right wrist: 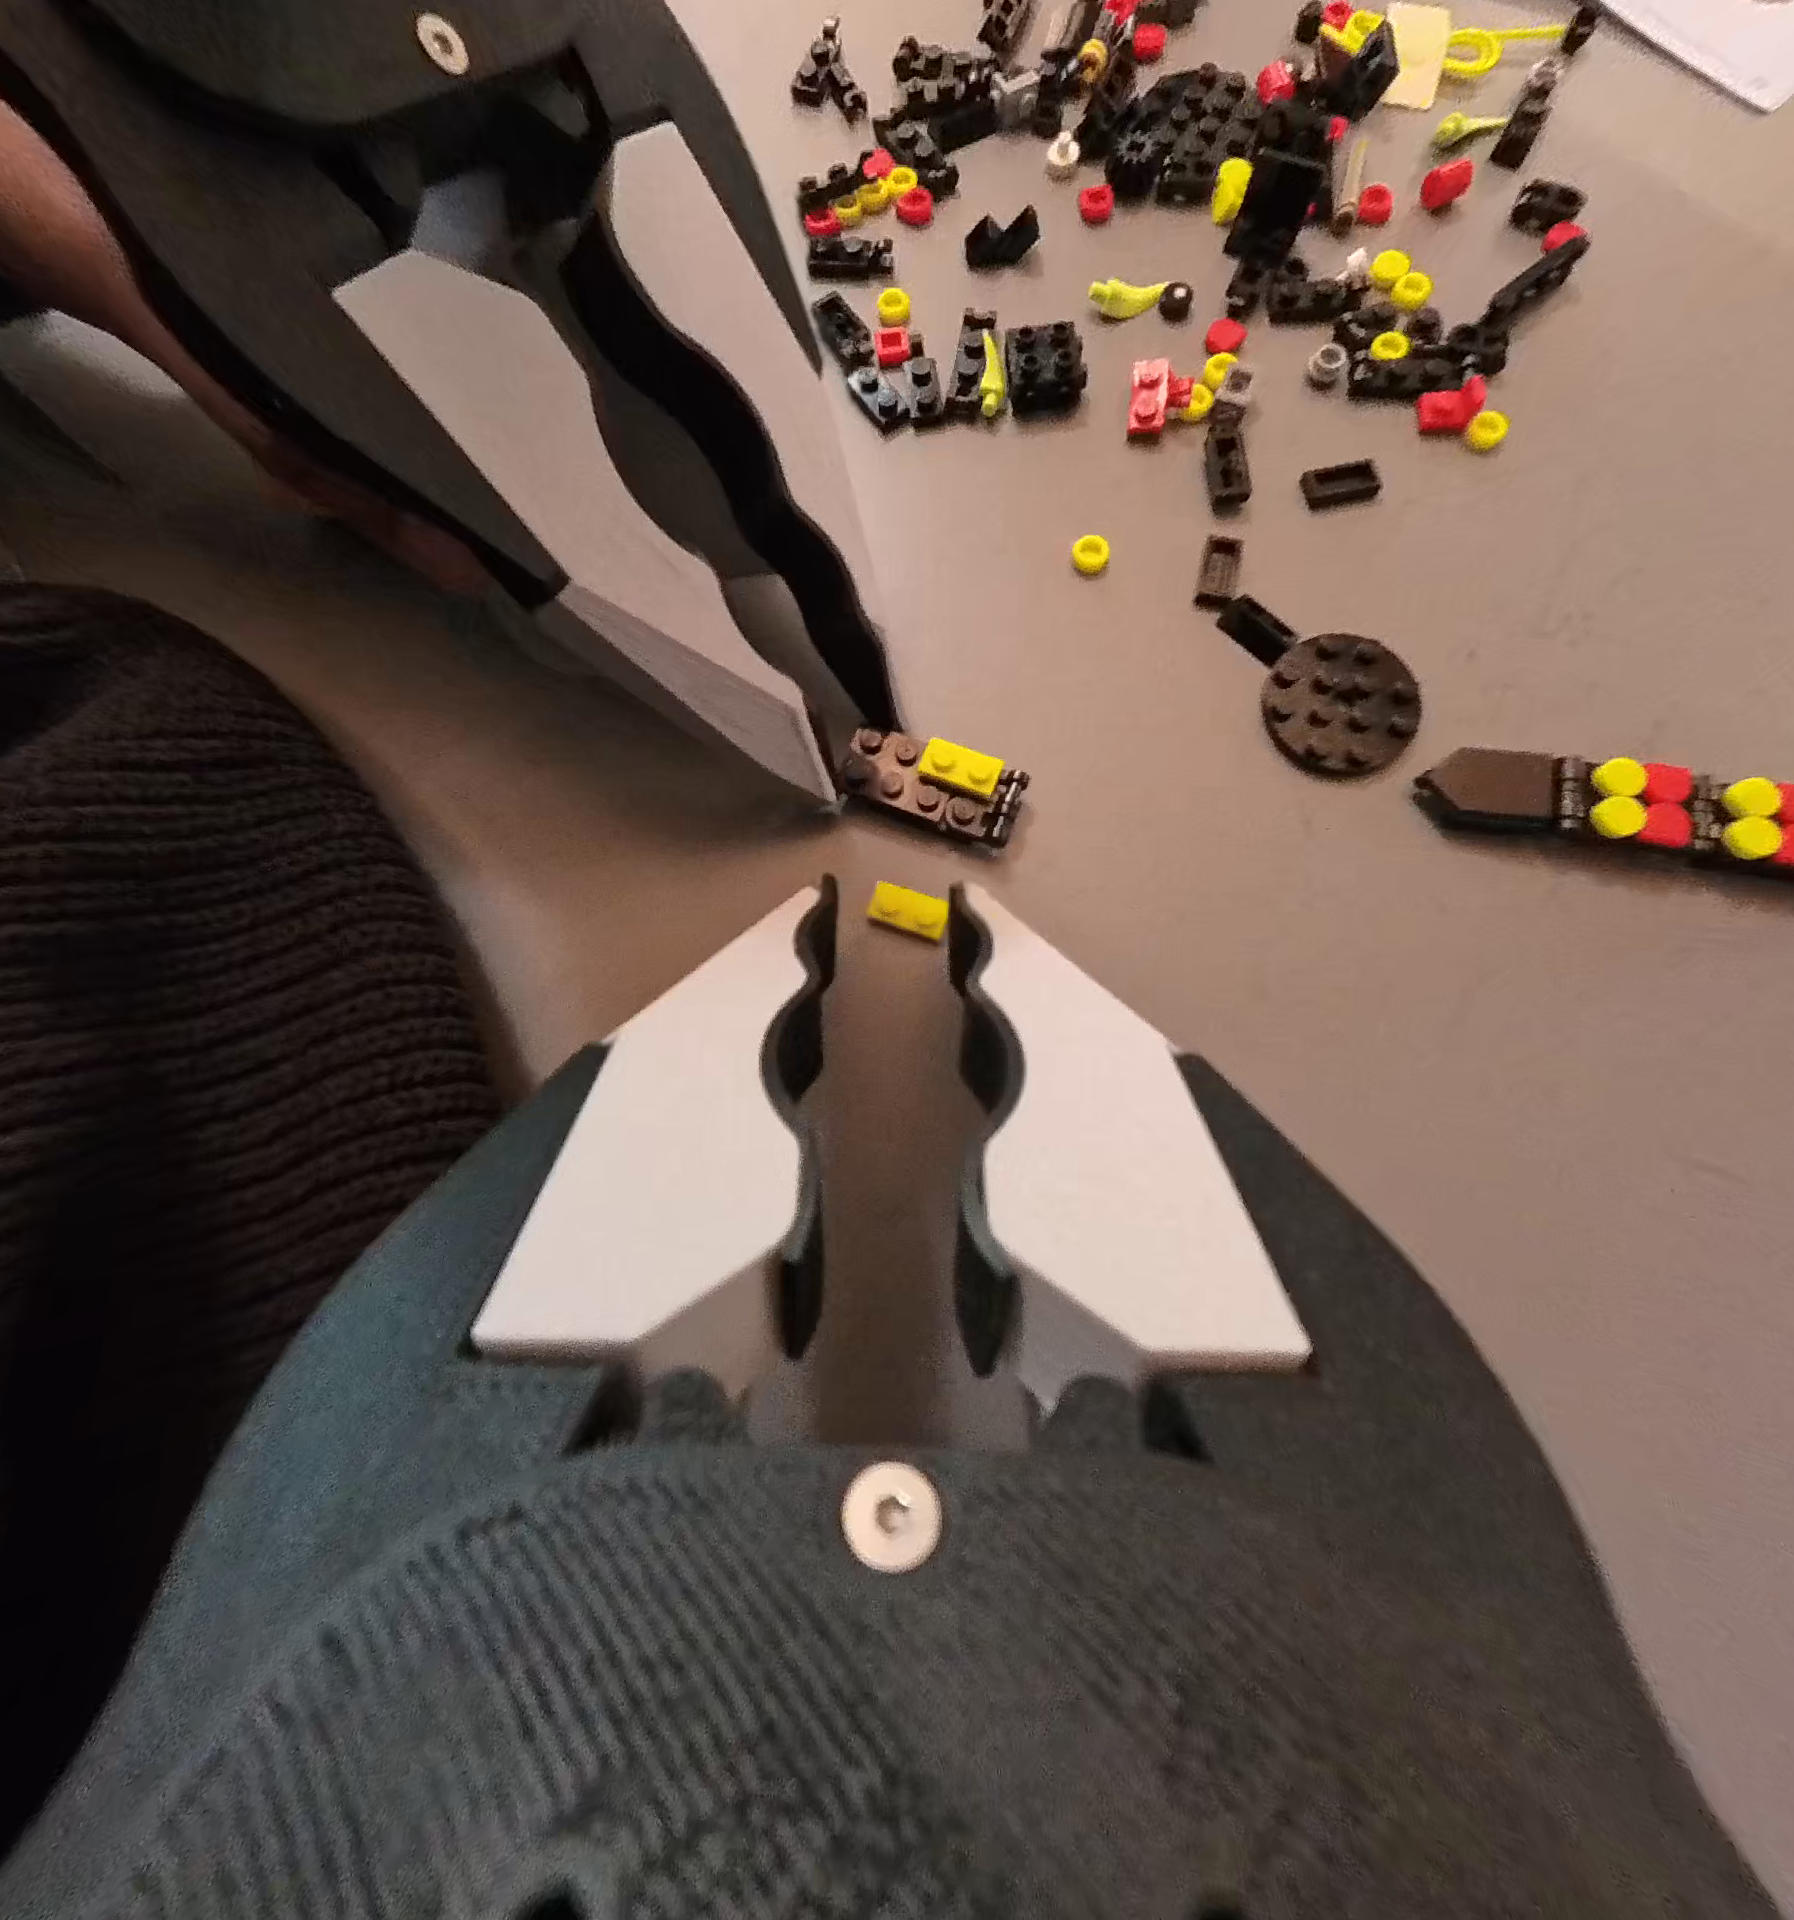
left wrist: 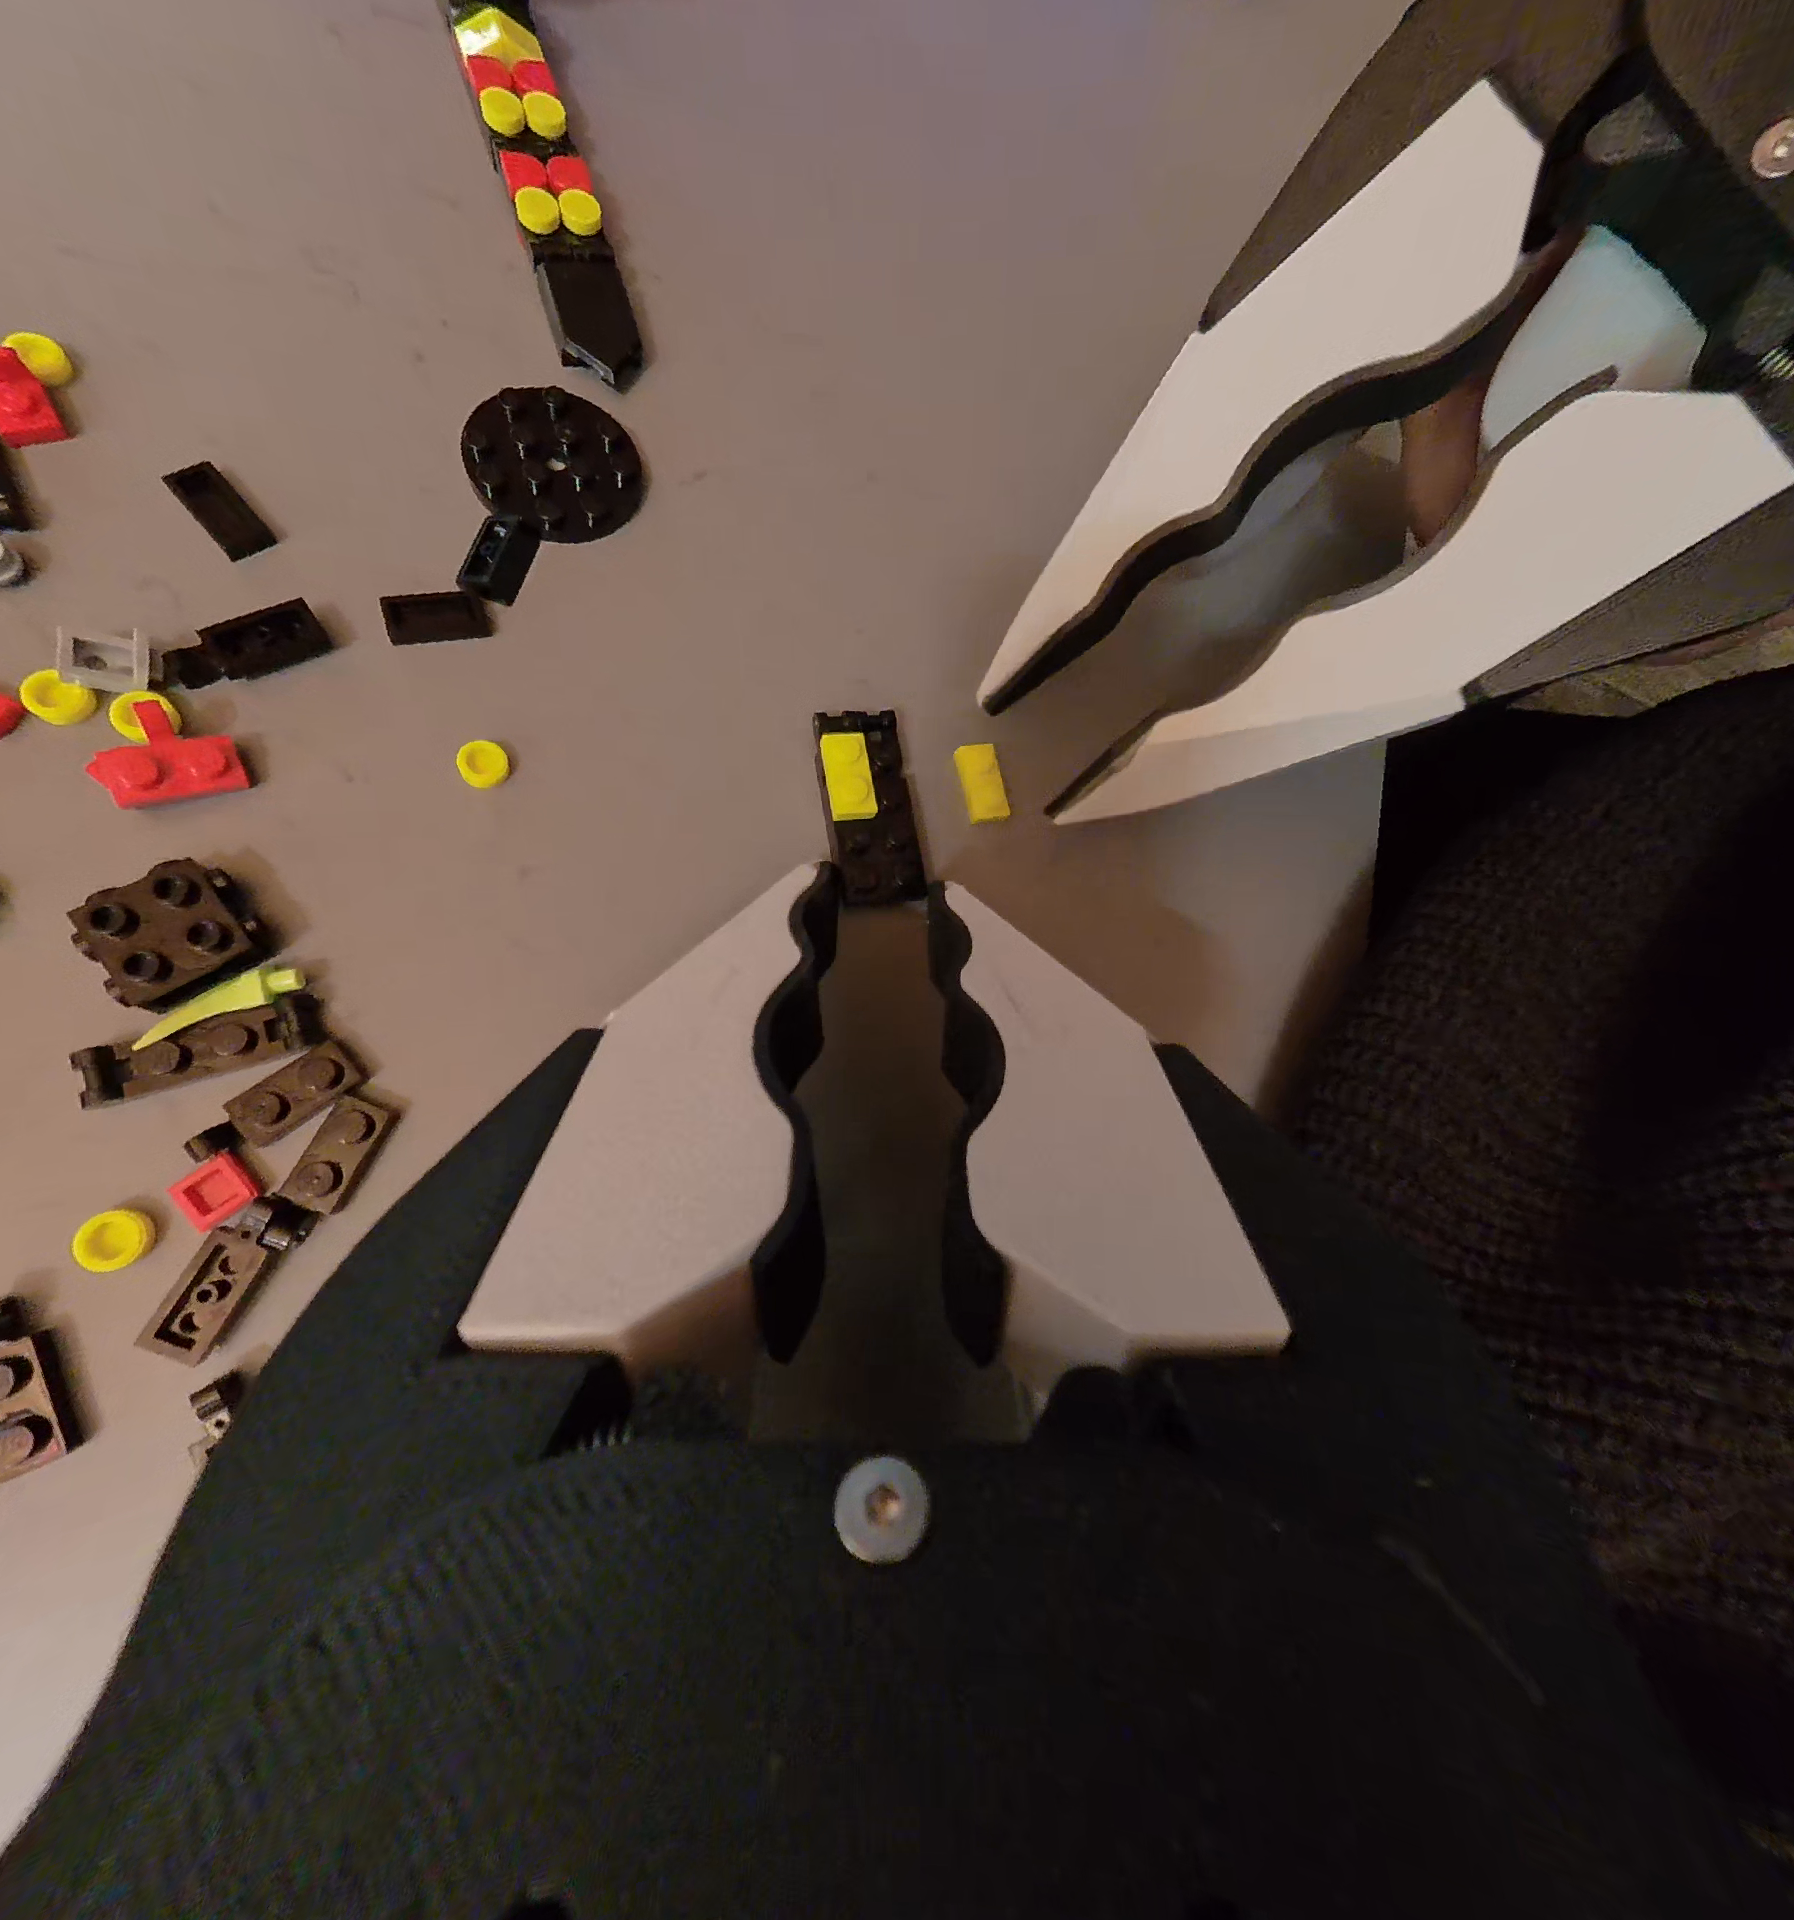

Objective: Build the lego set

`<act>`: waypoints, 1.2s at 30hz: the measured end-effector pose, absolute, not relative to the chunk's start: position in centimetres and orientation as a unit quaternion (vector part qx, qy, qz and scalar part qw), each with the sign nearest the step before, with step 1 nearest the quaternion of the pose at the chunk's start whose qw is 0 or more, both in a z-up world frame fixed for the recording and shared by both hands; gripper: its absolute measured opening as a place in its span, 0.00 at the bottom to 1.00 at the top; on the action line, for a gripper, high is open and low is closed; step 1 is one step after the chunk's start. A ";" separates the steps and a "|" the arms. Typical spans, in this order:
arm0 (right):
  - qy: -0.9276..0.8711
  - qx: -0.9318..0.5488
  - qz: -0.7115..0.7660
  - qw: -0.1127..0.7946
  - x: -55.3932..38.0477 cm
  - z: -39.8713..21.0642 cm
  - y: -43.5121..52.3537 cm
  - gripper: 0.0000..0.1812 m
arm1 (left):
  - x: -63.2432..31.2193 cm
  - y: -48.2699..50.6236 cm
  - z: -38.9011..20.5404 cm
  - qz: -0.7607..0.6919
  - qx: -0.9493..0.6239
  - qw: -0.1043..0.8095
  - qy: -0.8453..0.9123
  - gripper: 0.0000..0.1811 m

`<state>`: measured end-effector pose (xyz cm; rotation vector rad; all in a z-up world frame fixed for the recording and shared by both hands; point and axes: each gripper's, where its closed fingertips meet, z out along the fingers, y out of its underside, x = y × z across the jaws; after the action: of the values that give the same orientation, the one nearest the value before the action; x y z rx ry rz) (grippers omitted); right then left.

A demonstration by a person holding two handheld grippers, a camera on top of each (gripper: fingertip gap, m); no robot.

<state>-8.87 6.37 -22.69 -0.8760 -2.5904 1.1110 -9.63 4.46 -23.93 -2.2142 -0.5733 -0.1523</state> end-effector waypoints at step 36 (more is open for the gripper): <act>-0.908 -0.212 0.353 0.080 -10.7 -23.0 5.6 0.08 | -9.7 5.3 -23.8 -0.044 -0.883 0.413 -0.220 0.17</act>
<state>-10.74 5.60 -22.95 -0.6335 -2.7166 1.0548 -9.66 5.34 -23.84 -2.2191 -0.5531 -0.1098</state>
